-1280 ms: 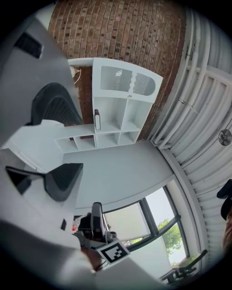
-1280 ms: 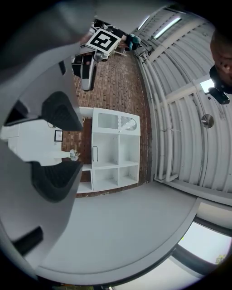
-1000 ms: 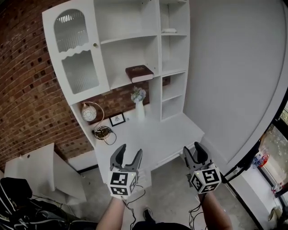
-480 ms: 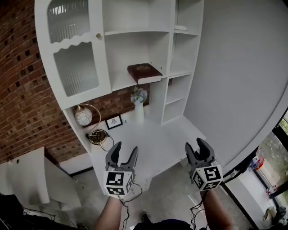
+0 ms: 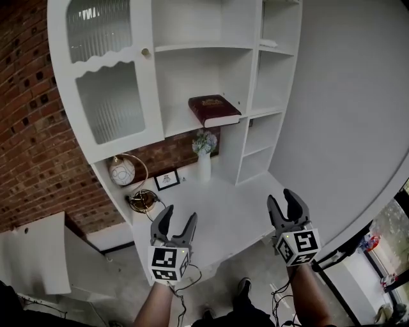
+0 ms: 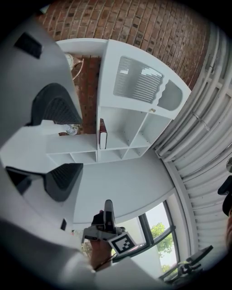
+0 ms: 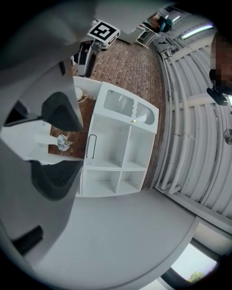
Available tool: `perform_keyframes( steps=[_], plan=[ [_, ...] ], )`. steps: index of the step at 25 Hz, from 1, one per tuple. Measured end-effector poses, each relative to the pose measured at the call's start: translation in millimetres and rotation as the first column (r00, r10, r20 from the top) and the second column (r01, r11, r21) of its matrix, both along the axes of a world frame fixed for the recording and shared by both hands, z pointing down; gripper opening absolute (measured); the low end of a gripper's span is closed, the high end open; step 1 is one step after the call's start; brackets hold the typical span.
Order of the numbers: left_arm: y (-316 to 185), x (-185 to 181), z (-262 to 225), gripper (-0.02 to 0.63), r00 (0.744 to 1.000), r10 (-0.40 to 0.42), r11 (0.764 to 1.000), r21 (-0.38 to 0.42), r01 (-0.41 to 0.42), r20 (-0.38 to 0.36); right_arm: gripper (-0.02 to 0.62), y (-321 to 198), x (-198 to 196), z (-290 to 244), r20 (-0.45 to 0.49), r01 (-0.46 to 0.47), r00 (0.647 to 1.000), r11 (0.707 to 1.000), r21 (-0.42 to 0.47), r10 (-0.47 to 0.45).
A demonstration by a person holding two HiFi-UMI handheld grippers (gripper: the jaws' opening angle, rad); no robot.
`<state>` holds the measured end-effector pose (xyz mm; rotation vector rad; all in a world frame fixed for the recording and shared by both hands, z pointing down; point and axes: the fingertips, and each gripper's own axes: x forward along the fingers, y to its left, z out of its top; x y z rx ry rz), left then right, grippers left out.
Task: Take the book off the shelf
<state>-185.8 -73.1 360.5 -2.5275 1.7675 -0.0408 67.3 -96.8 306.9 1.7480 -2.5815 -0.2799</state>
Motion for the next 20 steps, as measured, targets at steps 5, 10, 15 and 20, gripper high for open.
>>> perform_keyframes(
  steps=[5, 10, 15, 20],
  plan=[
    [-27.0, -13.2, -4.2, 0.255, 0.998, -0.059, 0.998, 0.007, 0.059, 0.011, 0.193, -42.5, -17.3, -6.7, 0.002, 0.070, 0.998, 0.997, 0.029, -0.070],
    [-69.1, -6.6, -10.5, 0.255, 0.993, -0.109, 0.994, 0.012, 0.109, 0.035, 0.193, -99.6, -17.7, -16.6, -0.006, 0.129, 0.992, 0.990, 0.064, -0.129],
    [-109.3, 8.2, -12.3, 0.255, 0.985, -0.162, 0.987, 0.003, 0.163, 0.062, 0.194, -162.4, -11.2, -19.0, -0.041, 0.190, 0.982, 0.979, 0.074, -0.187],
    [-132.5, 9.5, -10.7, 0.255, 0.967, -0.240, 0.970, -0.012, 0.242, 0.086, 0.195, -208.9, -28.1, -37.8, -0.258, 0.246, 0.946, 0.954, 0.170, -0.198]
  ],
)
